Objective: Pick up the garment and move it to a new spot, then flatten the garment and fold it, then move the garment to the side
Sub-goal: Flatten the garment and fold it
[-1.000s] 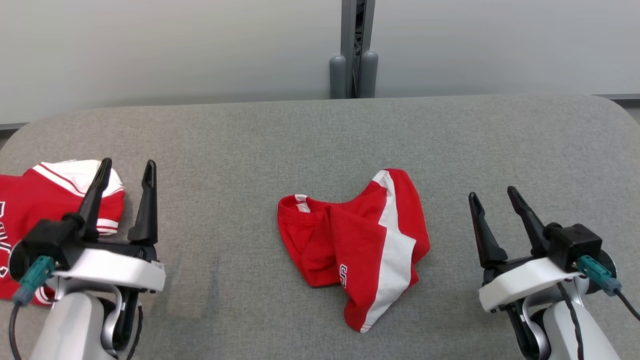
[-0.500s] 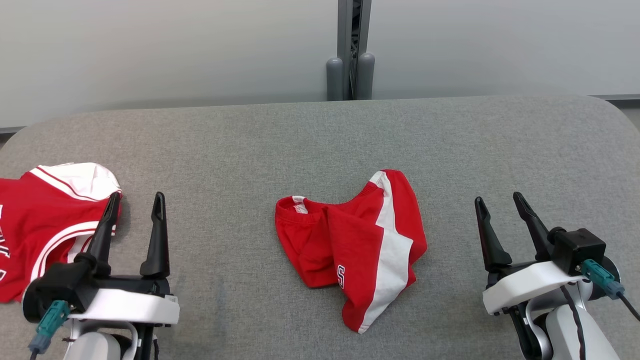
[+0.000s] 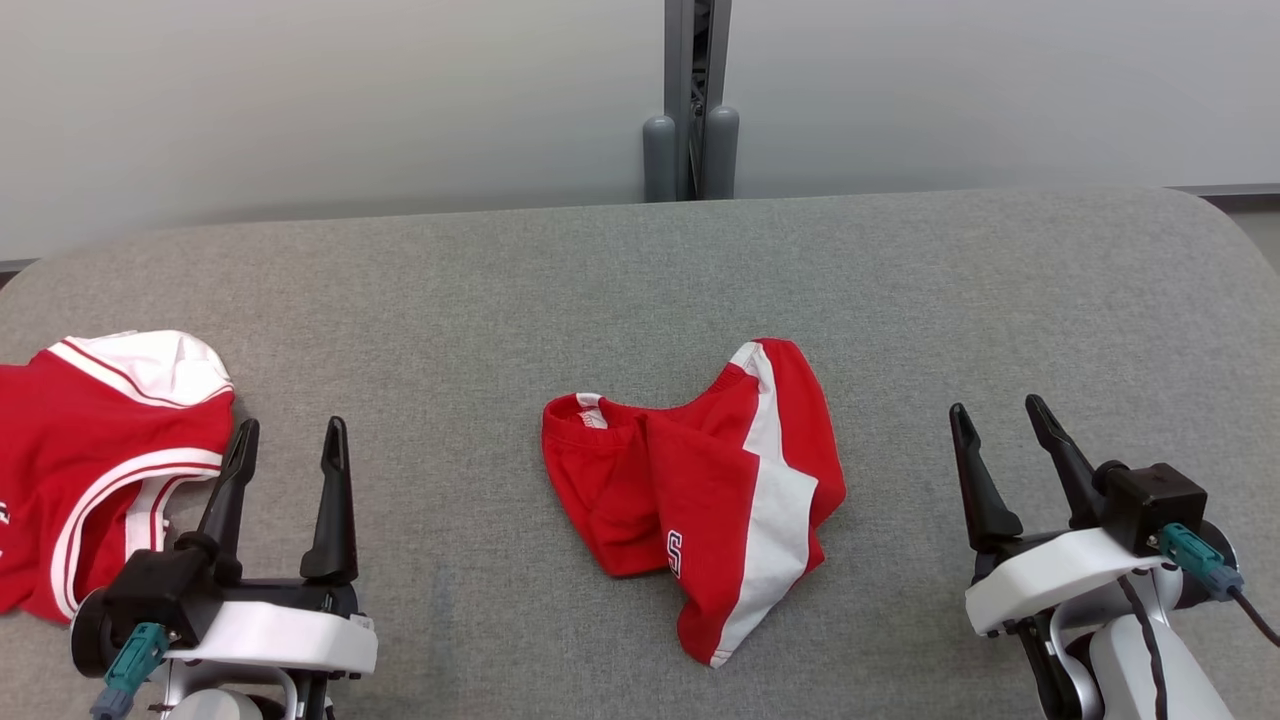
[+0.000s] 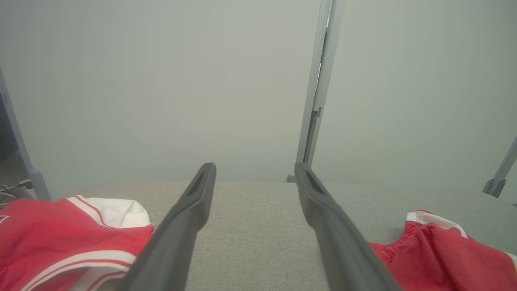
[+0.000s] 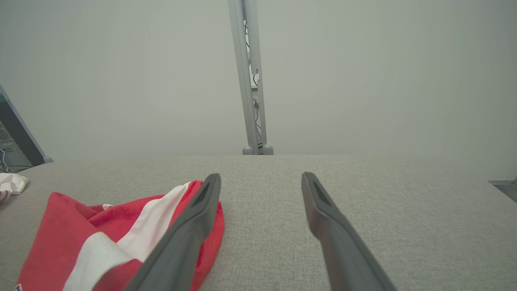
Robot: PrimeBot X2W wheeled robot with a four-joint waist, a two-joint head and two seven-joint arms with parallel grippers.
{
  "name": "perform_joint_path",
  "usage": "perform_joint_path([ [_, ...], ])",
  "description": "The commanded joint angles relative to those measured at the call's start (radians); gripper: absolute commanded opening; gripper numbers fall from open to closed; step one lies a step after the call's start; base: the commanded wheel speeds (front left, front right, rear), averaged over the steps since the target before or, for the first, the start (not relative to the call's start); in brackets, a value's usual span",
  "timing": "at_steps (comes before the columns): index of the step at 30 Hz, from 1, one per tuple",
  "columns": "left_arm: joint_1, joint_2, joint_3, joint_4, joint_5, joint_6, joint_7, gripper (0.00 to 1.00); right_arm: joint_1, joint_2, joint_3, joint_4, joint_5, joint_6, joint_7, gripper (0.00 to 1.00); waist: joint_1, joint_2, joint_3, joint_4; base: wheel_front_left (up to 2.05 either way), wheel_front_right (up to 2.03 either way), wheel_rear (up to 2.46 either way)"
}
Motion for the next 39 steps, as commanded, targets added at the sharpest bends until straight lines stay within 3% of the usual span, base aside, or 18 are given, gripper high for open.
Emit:
perform_joint_path([
  [1,0.001,0.001,0.007,0.002,0.011,-0.005,-0.004,1.0,-0.003,-0.003,-0.002,0.004,0.003,0.0,-0.008,1.0,0.0,0.0,-0.001,-0.004,0.0,0.0,0.0],
  [11,-0.07,0.018,-0.034,0.02,0.019,-0.036,-0.004,1.0,-0.01,-0.003,0.006,0.004,0.01,0.0,-0.01,1.0,0.0,0.0,0.011,-0.045,0.0,0.0,0.0],
  [19,-0.177,0.084,-0.13,0.097,-0.016,-0.046,0.011,1.0,-0.024,-0.003,0.021,0.014,0.027,0.0,-0.015,1.0,0.0,0.0,0.028,-0.096,0.0,0.0,0.0],
  [39,-0.56,0.381,-0.67,0.251,-0.45,-0.046,0.229,1.0,-0.067,-0.003,0.077,0.068,0.078,0.0,-0.029,1.0,0.0,0.0,0.043,-0.242,0.0,0.0,0.0],
])
